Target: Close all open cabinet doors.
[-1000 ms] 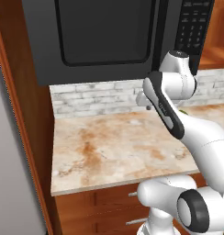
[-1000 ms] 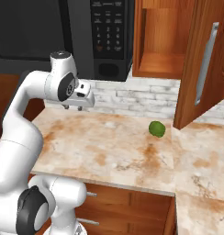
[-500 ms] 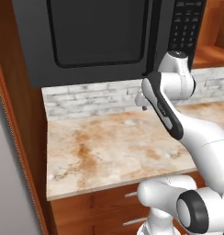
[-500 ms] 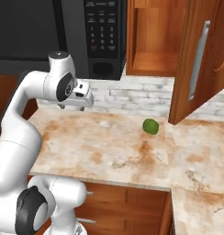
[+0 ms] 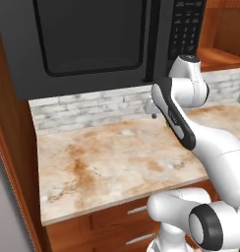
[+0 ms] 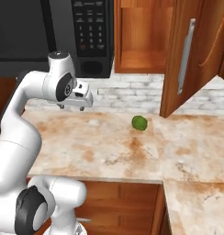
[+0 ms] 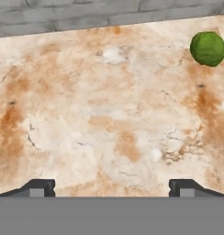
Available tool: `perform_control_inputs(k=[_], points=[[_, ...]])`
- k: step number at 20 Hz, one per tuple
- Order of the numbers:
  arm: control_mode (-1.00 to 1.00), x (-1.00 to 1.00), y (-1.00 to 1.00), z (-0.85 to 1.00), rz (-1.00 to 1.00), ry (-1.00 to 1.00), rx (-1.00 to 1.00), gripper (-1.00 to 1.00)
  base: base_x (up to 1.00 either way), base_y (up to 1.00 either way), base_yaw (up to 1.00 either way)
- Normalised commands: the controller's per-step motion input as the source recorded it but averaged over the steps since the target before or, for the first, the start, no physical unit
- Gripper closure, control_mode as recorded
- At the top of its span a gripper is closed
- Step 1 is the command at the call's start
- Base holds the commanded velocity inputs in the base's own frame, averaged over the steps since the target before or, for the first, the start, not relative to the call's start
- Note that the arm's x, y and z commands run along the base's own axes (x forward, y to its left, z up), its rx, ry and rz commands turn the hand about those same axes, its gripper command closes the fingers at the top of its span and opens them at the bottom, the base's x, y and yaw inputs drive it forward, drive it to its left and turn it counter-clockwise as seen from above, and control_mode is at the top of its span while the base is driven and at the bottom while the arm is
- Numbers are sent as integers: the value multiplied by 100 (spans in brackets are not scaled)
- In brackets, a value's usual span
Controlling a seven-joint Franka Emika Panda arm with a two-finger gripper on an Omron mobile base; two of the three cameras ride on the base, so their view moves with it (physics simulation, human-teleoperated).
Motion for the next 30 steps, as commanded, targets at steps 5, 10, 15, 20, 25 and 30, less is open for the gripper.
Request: perform_control_inputs(k=[5,10,15,20,25,30], points=[[100,0,0,0,0,0,0,-100,0,-23,-22],[100,0,0,0,0,0,0,-100,2,-25,-18],[100,0,0,0,0,0,0,-100,29,-33,-11],[100,0,0,0,0,0,0,-100,43,-33,-5],[100,0,0,0,0,0,0,-100,33,-28,-6],[100,0,0,0,0,0,0,-100,30,-33,-3]])
